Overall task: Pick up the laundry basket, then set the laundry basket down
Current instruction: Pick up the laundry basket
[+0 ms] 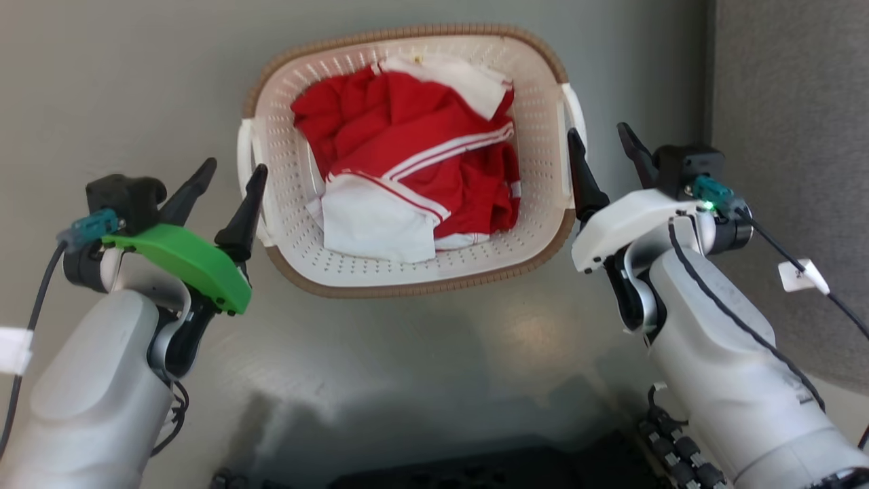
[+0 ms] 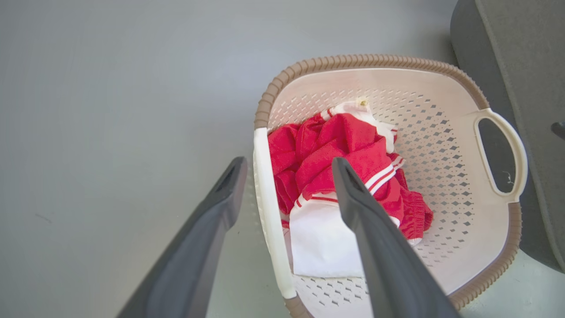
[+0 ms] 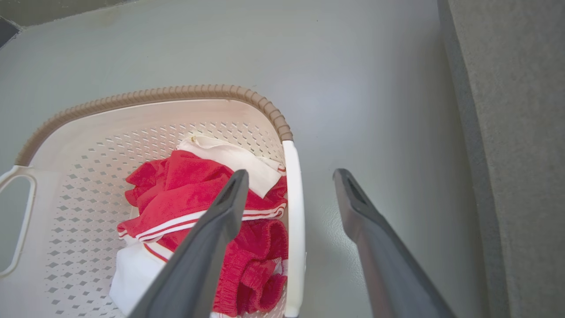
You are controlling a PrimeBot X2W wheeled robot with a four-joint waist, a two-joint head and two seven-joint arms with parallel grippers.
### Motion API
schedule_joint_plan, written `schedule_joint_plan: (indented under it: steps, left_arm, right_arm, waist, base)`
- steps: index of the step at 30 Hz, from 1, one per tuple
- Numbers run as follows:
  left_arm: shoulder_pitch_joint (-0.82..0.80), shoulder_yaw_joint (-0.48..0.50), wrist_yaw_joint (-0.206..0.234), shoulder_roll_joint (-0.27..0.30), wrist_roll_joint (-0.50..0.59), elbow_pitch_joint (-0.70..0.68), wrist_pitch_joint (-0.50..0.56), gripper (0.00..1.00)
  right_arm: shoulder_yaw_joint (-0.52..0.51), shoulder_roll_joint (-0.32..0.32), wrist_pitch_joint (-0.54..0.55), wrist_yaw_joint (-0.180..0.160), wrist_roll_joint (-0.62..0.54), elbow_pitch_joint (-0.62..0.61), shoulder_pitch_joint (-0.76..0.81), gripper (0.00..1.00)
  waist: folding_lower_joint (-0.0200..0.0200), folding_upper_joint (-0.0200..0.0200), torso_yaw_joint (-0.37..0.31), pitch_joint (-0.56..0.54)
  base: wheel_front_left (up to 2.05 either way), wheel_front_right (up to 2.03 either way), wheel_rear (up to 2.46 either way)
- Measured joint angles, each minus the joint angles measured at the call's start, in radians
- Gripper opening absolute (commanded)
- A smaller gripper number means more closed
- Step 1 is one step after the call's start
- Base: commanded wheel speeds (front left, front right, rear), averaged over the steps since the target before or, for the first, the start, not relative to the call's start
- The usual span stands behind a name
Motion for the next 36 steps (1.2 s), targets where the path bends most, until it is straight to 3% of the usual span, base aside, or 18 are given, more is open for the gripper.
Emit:
schedule_joint_plan:
  steps: [13, 25, 26, 27, 28, 29, 30, 31, 32, 36]
  left_arm:
    - [-0.141, -0.089, 0.000, 0.011, -0.085, 0.093, 0.057, 1.00]
    - [-0.195, -0.190, -0.005, 0.007, -0.123, 0.133, 0.072, 1.00]
    - [-0.199, -0.196, -0.005, 0.007, -0.128, 0.136, 0.071, 1.00]
    - [-0.204, -0.203, -0.005, 0.007, -0.136, 0.138, 0.071, 0.93]
    - [-0.208, -0.211, -0.005, 0.007, -0.143, 0.141, 0.070, 0.75]
    - [-0.211, -0.216, -0.005, 0.007, -0.147, 0.144, 0.067, 0.49]
    - [-0.213, -0.221, -0.007, 0.006, -0.150, 0.148, 0.065, 0.37]
    - [-0.216, -0.225, -0.007, 0.005, -0.154, 0.152, 0.062, 0.29]
    - [-0.222, -0.230, -0.007, 0.005, -0.156, 0.158, 0.062, 0.04]
    - [-0.235, -0.254, -0.008, 0.004, -0.168, 0.169, 0.054, 0.00]
  right_arm:
    - [0.087, -0.002, 0.002, 0.000, 0.074, 0.160, -0.137, 1.00]
    - [0.147, -0.003, 0.002, 0.000, 0.132, 0.228, -0.228, 1.00]
    - [0.151, -0.003, 0.002, 0.000, 0.138, 0.232, -0.233, 0.86]
    - [0.156, -0.003, 0.002, 0.000, 0.143, 0.238, -0.237, 0.71]
    - [0.159, -0.003, 0.002, 0.000, 0.147, 0.243, -0.242, 0.50]
    - [0.161, -0.004, 0.002, 0.000, 0.151, 0.247, -0.245, 0.44]
    - [0.165, -0.004, 0.002, 0.000, 0.156, 0.251, -0.247, 0.27]
    - [0.168, -0.004, 0.002, 0.000, 0.160, 0.255, -0.249, 0.17]
    - [0.172, -0.004, 0.002, 0.000, 0.162, 0.260, -0.251, 0.00]
    - [0.185, -0.007, 0.001, 0.000, 0.180, 0.275, -0.264, 0.00]
  waist:
    - [0.0000, 0.0000, 0.002, 0.129]
    - [0.0000, 0.0000, 0.035, 0.168]
    - [-0.0001, 0.0000, 0.037, 0.169]
    - [-0.0001, 0.0000, 0.039, 0.169]
    - [0.0000, 0.0000, 0.041, 0.170]
    - [0.0000, 0.0000, 0.042, 0.170]
    - [-0.0001, 0.0000, 0.043, 0.170]
    - [-0.0001, 0.0000, 0.045, 0.170]
    - [-0.0001, 0.0000, 0.046, 0.170]
    - [-0.0001, 0.0000, 0.049, 0.170]
  base:
    - [0.00, 0.00, 0.00]
    - [0.00, 0.00, 0.00]
    - [0.00, 0.00, 0.00]
    - [0.00, 0.00, 0.00]
    - [0.00, 0.00, 0.00]
    - [0.00, 0.00, 0.00]
    - [0.00, 0.00, 0.00]
    - [0.00, 0.00, 0.00]
    - [0.00, 0.00, 0.00]
    - [0.00, 0.00, 0.00]
